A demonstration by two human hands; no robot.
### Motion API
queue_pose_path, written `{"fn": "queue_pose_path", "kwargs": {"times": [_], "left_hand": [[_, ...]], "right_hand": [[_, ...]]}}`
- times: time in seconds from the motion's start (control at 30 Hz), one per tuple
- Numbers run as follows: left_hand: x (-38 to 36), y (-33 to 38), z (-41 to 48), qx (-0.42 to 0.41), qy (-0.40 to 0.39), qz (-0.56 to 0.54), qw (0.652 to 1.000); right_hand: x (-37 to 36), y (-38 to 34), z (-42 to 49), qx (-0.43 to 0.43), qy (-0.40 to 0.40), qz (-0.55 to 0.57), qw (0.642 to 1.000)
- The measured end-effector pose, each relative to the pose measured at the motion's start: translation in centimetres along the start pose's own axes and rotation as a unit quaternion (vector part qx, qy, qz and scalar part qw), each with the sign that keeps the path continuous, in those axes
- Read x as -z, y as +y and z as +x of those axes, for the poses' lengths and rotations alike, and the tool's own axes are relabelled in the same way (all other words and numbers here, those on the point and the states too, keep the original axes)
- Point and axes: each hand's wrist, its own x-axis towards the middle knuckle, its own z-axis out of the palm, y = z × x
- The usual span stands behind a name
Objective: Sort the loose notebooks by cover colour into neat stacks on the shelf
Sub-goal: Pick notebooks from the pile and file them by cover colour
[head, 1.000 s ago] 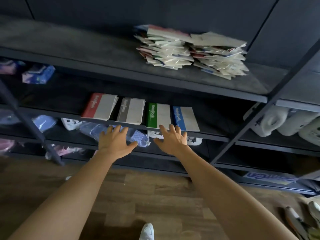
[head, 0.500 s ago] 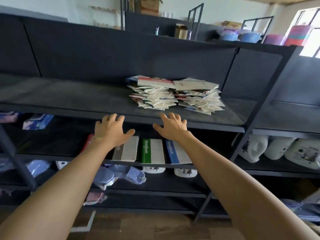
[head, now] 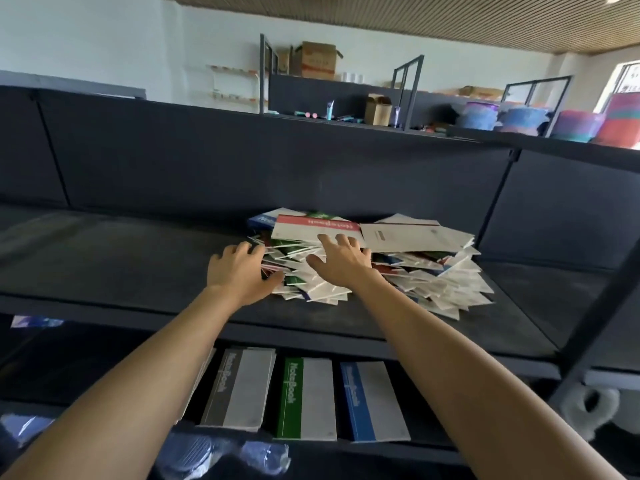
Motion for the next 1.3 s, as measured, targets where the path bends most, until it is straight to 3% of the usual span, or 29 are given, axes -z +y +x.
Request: {"fn": "queue_pose_path", "kwargs": {"times": [0.3, 0.5, 0.6, 0.7, 0.8, 0.83, 0.87, 0.97, 1.0, 1.07, 1.13, 1.17, 1.2, 1.27, 1.3], "left_hand": [[-1.1, -2.6, 4.3, 0.033, -0.013, -0.021, 0.999], [-2.0, -6.3, 6.0, 0.02, -0.035, -0.007, 0.999], [-2.2, -8.1, 7.2, 0.017, -0.049, 0.004, 0.999], [-2.6, -9.6, 8.4, 0.035, -0.064, -0.049, 0.996], [-2.5, -10.2, 9.7, 0.063, -0.083, -0.211, 0.972], [-2.3, -10.3, 10.1, 0.092, -0.092, -0.304, 0.944], [-2.0, -10.5, 10.6, 0.139, -0.113, -0.424, 0.888], [-1.5, -11.2, 11.4, 0.252, -0.213, -0.732, 0.595], [-1.4, -11.4, 11.4, 0.245, -0.238, -0.779, 0.526], [-1.5, -11.2, 11.4, 0.217, -0.252, -0.825, 0.456], [-1.5, -10.5, 11.3, 0.211, -0.251, -0.831, 0.449], [-1.5, -10.0, 11.2, 0.211, -0.259, -0.817, 0.47], [-1.5, -9.6, 11.0, 0.211, -0.266, -0.795, 0.502], [-1.7, -9.5, 11.0, 0.198, -0.287, -0.722, 0.597], [-1.7, -9.9, 11.1, 0.185, -0.295, -0.687, 0.637]], "right_hand": [[-1.1, -2.6, 6.5, 0.034, -0.022, 0.002, 0.999], [-2.7, -7.7, 10.1, -0.002, -0.075, -0.02, 0.997], [-3.8, -10.2, 9.8, -0.013, -0.015, -0.075, 0.997], [-3.7, -11.6, 8.7, 0.034, 0.006, -0.128, 0.991], [-1.0, -11.6, 8.7, 0.054, 0.035, -0.047, 0.997], [0.3, -11.5, 8.7, 0.065, 0.059, -0.014, 0.996], [1.5, -11.4, 8.7, 0.089, 0.087, 0.021, 0.992], [3.5, -9.9, 8.1, 0.204, 0.16, 0.103, 0.96], [3.6, -9.0, 7.8, 0.238, 0.17, 0.119, 0.949], [3.0, -7.1, 7.0, 0.295, 0.172, 0.152, 0.928], [1.5, -5.8, 6.1, 0.321, 0.146, 0.205, 0.913], [0.7, -5.6, 5.6, 0.315, 0.112, 0.233, 0.913], [0.0, -5.3, 5.2, 0.296, 0.073, 0.258, 0.917], [-0.5, -4.9, 4.6, 0.217, -0.049, 0.306, 0.925], [-0.5, -4.7, 4.6, 0.164, -0.1, 0.354, 0.915]]}}
